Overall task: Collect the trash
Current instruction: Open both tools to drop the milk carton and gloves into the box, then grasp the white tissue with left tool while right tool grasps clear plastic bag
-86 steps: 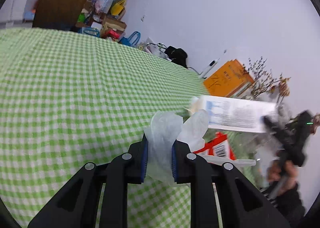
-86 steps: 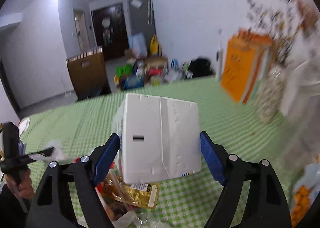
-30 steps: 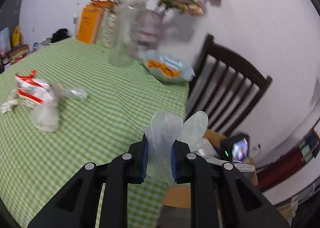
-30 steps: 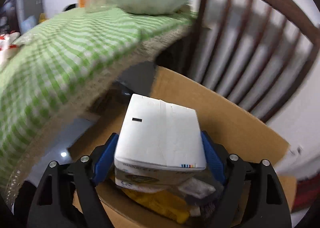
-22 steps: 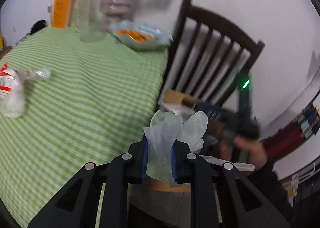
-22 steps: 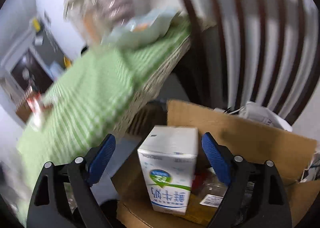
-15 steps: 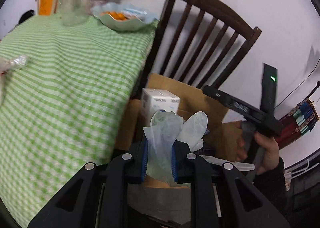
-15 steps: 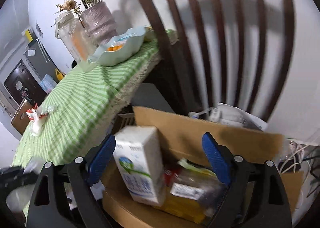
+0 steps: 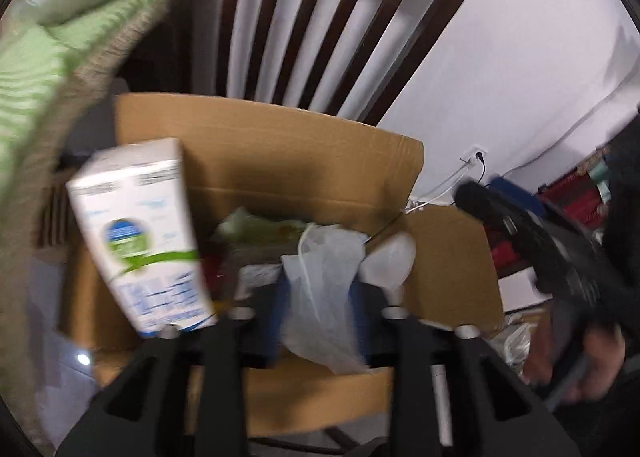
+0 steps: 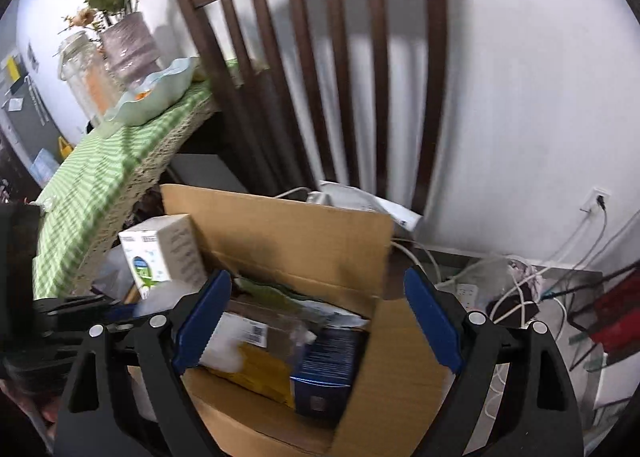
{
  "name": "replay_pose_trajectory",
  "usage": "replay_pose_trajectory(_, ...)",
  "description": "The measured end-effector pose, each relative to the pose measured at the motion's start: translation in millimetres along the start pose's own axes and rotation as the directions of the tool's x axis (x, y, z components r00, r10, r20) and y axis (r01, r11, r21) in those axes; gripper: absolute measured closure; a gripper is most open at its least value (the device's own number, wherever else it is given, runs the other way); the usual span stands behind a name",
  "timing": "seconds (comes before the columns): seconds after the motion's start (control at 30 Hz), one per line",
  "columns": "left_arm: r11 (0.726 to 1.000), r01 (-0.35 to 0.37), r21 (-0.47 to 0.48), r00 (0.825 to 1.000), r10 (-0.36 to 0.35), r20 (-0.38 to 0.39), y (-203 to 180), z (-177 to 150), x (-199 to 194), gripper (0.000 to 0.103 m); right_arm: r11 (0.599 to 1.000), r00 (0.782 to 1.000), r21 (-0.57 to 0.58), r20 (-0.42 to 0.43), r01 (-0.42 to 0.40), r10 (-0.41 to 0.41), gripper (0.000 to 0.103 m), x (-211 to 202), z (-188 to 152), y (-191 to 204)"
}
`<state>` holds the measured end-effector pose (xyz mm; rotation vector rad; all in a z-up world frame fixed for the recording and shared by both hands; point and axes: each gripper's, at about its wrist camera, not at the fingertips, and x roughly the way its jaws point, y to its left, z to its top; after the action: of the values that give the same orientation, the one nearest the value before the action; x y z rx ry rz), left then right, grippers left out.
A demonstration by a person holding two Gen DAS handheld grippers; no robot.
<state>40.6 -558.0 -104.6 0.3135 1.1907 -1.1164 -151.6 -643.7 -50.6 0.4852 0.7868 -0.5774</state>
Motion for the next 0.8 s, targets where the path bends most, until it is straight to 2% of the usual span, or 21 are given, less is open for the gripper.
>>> replay_pose_trajectory(0.07, 1.0, 0.007, -0.002, 1.0, -0.007, -0.03, -10.3, 9.2, 13.7, 0.058, 1.0, 1.0, 0.013, -0.004, 0.015, -0.015, 0.018, 0.5, -1.5, -5.8)
replay_pose_trajectory(0.13, 0.999, -0.023, 0.038, 1.0, 0.024, -0.02, -20.2, 14.3, 12.9, 0.05, 1.0, 1.0, 0.023, -0.007, 0.012, -0.012, 0.018, 0.6, -3.1, -8.5)
replay_pose_trajectory(0.23, 0.995, -0.045, 0.084, 0.999, 0.043, 0.027, -19.6, 15.6, -2.8, 0.048, 1.0, 1.0, 0.027, -0.011, -0.002, 0.003, 0.018, 2.9, -4.0, -7.9)
replay_pose_trajectory(0.37, 0.996, -0.079, 0.043, 0.995, 0.076, 0.07, -1.4, 15.0, -20.5, 0.045, 1.0, 1.0, 0.022, -0.018, -0.016, 0.017, 0.018, 7.8, -4.0, -1.0)
replay_pose_trajectory(0.5, 0.991, -0.13, 0.016, 0.989, 0.128, 0.078, 18.6, 15.5, -31.9, 0.045, 1.0, 1.0, 0.022, -0.007, -0.021, 0.022, 0.018, 6.4, -2.7, 4.3)
replay_pose_trajectory(0.6, 0.983, -0.183, 0.002, 0.979, 0.182, 0.095, 29.7, 15.1, -41.2, 0.045, 1.0, 1.0, 0.02, -0.018, -0.008, 0.008, 0.018, 6.6, -2.5, 5.1)
replay_pose_trajectory(0.67, 0.969, -0.248, 0.001, 0.96, 0.246, 0.136, 34.2, 14.1, -52.2, 0.045, 1.0, 0.999, 0.021, -0.039, 0.02, -0.019, 0.018, 8.4, -3.2, 3.7)
replay_pose_trajectory(0.8, 0.953, -0.301, -0.006, 0.932, 0.296, 0.211, 43.8, 12.9, -81.3, 0.044, 0.998, 0.996, 0.022, -0.066, 0.064, -0.063, 0.018, 7.9, -6.0, 3.4)
